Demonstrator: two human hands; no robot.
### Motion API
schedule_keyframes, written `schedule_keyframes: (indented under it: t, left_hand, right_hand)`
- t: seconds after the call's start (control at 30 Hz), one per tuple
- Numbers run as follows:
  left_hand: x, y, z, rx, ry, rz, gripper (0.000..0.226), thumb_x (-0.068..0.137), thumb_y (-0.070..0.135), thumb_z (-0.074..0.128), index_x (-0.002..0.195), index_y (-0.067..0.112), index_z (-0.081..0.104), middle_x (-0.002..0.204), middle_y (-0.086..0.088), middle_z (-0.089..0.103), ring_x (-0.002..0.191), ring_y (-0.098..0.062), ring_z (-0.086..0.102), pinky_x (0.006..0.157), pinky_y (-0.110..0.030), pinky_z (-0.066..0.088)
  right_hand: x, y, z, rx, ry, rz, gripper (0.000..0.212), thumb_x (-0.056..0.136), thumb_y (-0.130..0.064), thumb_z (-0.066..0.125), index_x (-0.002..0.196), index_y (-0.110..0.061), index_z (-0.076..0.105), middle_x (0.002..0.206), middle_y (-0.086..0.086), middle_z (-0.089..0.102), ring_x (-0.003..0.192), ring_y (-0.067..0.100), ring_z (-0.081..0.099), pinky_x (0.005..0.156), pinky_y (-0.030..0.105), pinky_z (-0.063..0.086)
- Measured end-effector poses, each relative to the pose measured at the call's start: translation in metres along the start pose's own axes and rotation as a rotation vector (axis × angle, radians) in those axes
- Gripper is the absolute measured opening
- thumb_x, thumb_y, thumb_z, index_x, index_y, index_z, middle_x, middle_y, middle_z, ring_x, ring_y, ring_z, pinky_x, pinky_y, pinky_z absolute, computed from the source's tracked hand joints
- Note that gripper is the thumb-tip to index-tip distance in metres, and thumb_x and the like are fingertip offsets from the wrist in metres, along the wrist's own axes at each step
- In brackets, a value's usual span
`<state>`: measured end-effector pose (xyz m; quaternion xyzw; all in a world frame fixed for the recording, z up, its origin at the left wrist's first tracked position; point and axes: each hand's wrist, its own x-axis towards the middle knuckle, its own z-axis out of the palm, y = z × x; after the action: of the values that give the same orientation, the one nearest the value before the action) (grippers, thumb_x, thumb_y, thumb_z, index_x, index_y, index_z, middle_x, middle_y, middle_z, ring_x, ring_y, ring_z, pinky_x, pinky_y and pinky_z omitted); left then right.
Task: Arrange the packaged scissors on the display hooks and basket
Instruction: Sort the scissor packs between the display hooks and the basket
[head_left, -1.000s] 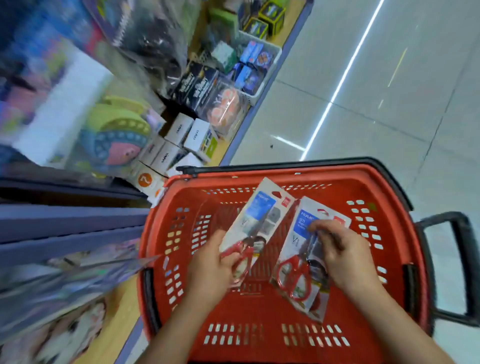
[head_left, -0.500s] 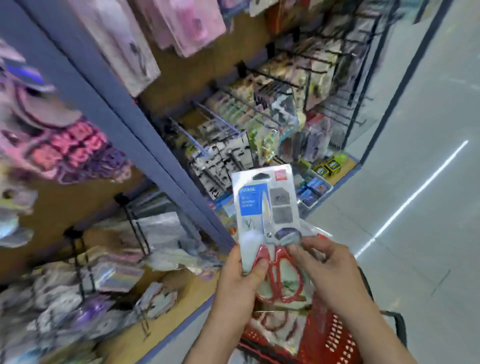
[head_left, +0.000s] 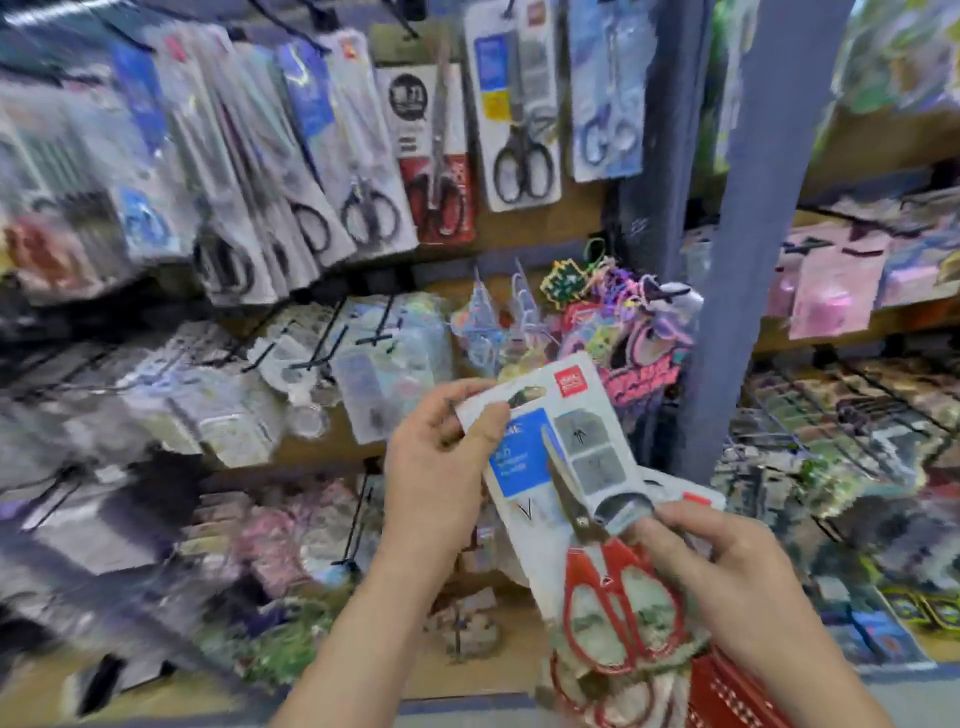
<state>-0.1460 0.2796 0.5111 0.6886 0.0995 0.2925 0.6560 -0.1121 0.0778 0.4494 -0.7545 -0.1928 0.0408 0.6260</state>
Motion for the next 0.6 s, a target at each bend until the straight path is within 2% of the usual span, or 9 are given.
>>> schedule_keyframes:
  t: [0.07, 0.13, 0.2, 0.3, 0.37, 0.47, 0.53, 0.6]
  left_hand:
    - [0.005, 0.012, -0.032, 0.022, 0.045, 0.010, 0.017, 0.091, 0.009, 0.065, 0.086, 0.025, 0.067, 0.076, 0.002, 0.075, 0.069, -0.010, 0.066, 0.063, -0.034, 0.056]
    - [0.013, 0.022, -0.063, 0.036, 0.085, 0.024, 0.016, 0.091, 0.015, 0.066, 0.084, 0.029, 0.069, 0.079, -0.004, 0.075, 0.071, -0.015, 0.067, 0.068, -0.043, 0.057]
    - [0.019, 0.030, -0.094, 0.043, 0.113, 0.034, 0.008, 0.092, 0.021, 0.065, 0.085, 0.026, 0.066, 0.079, -0.007, 0.074, 0.071, -0.020, 0.068, 0.066, -0.047, 0.057]
    - [0.032, 0.041, -0.135, 0.042, 0.143, 0.055, 0.011, 0.095, 0.024, 0.061, 0.086, 0.019, 0.059, 0.073, -0.005, 0.071, 0.065, -0.018, 0.066, 0.058, -0.037, 0.053]
    - [0.044, 0.049, -0.160, 0.051, 0.168, 0.103, 0.012, 0.097, 0.024, 0.059, 0.085, 0.020, 0.057, 0.076, -0.008, 0.069, 0.067, -0.020, 0.064, 0.060, -0.040, 0.052]
    - [0.064, 0.065, -0.196, -0.014, 0.245, 0.151, 0.015, 0.099, 0.022, 0.057, 0.084, 0.021, 0.055, 0.077, -0.006, 0.064, 0.066, -0.019, 0.061, 0.061, -0.039, 0.049]
    - [0.077, 0.077, -0.219, -0.093, 0.264, 0.131, 0.013, 0.099, 0.020, 0.056, 0.086, 0.019, 0.055, 0.074, -0.001, 0.065, 0.062, -0.014, 0.061, 0.057, -0.033, 0.050]
    - [0.089, 0.086, -0.239, -0.171, 0.244, 0.115, 0.010, 0.097, 0.015, 0.058, 0.088, 0.018, 0.056, 0.077, -0.001, 0.067, 0.063, -0.013, 0.063, 0.058, -0.031, 0.052]
  right_hand:
    - [0.007, -0.016, 0.030, 0.038, -0.028, -0.044, 0.015, 0.083, -0.030, 0.068, 0.069, -0.025, 0.074, 0.065, -0.002, 0.066, 0.064, -0.002, 0.052, 0.059, 0.020, 0.040]
    - [0.014, -0.031, 0.060, 0.085, -0.008, -0.076, 0.021, 0.077, -0.038, 0.066, 0.072, -0.020, 0.074, 0.065, 0.002, 0.066, 0.064, 0.001, 0.052, 0.059, 0.021, 0.041]
    - [0.020, -0.046, 0.090, 0.132, 0.011, -0.080, 0.024, 0.074, -0.041, 0.065, 0.071, -0.019, 0.074, 0.061, 0.001, 0.063, 0.063, 0.003, 0.050, 0.058, 0.022, 0.039]
    - [0.027, -0.068, 0.133, 0.232, -0.041, -0.063, 0.027, 0.076, -0.045, 0.071, 0.070, -0.020, 0.077, 0.060, -0.007, 0.063, 0.061, 0.003, 0.051, 0.057, 0.021, 0.040]
    - [0.031, -0.082, 0.157, 0.229, -0.137, -0.077, 0.034, 0.072, -0.050, 0.082, 0.073, -0.017, 0.078, 0.062, -0.006, 0.064, 0.062, 0.003, 0.051, 0.059, 0.020, 0.041]
    - [0.036, -0.099, 0.188, 0.230, -0.313, -0.021, 0.027, 0.065, -0.032, 0.090, 0.076, -0.010, 0.079, 0.067, 0.004, 0.070, 0.064, 0.009, 0.057, 0.059, 0.021, 0.046]
    - [0.038, -0.108, 0.211, 0.218, -0.344, -0.003, 0.034, 0.066, -0.035, 0.089, 0.082, -0.006, 0.079, 0.080, 0.020, 0.074, 0.071, 0.015, 0.062, 0.065, 0.031, 0.052]
    - [0.041, -0.115, 0.234, 0.242, -0.301, 0.003, 0.045, 0.064, -0.045, 0.087, 0.086, -0.006, 0.079, 0.086, 0.024, 0.074, 0.073, 0.022, 0.067, 0.069, 0.045, 0.057]
